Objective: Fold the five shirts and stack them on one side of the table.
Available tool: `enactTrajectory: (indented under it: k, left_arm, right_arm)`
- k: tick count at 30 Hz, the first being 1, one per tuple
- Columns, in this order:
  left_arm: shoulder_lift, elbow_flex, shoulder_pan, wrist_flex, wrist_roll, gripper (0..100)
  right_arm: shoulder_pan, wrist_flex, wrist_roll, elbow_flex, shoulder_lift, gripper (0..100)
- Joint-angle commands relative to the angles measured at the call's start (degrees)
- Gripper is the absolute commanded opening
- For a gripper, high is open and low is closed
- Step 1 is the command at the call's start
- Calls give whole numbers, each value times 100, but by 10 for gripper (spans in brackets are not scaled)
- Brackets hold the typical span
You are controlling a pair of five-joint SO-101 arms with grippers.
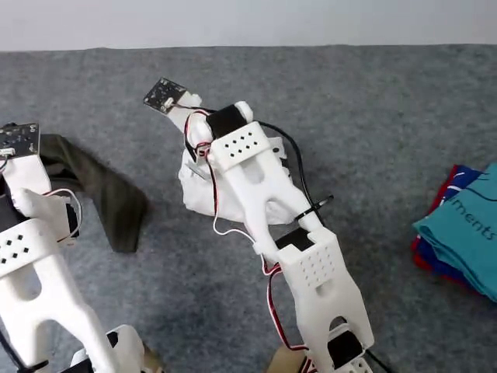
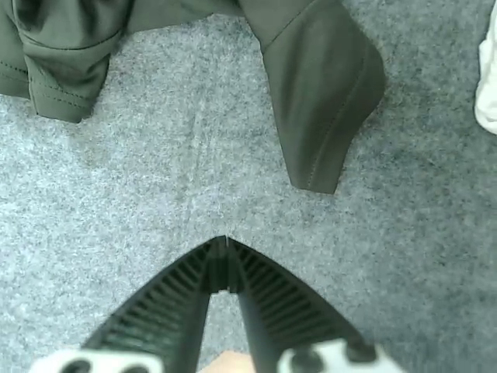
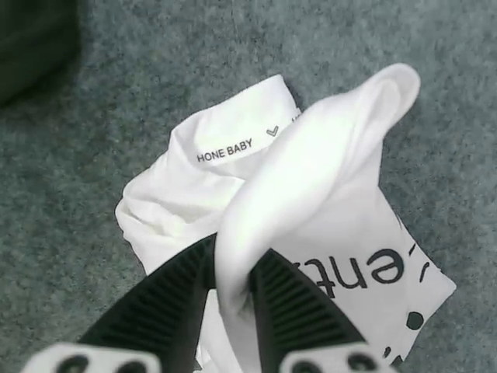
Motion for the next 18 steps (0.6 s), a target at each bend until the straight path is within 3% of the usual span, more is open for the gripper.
enactTrajectory:
  k: [1,6,15,18]
  left_arm:
    - [-167,-57,18,35,-62,3]
    - [-167,-57,18,35,-62,3]
    - [-167,-57,18,35,-62,3]
    - [-167,-57,18,35,-62,3]
  right_arm:
    - [-31,-92,62,-53,-101,80]
    - [-145,-84,44,-132,-171,246]
    - [-127,927,62,-1705,-119,247]
    - [145,1420,88,-1890,-127,182]
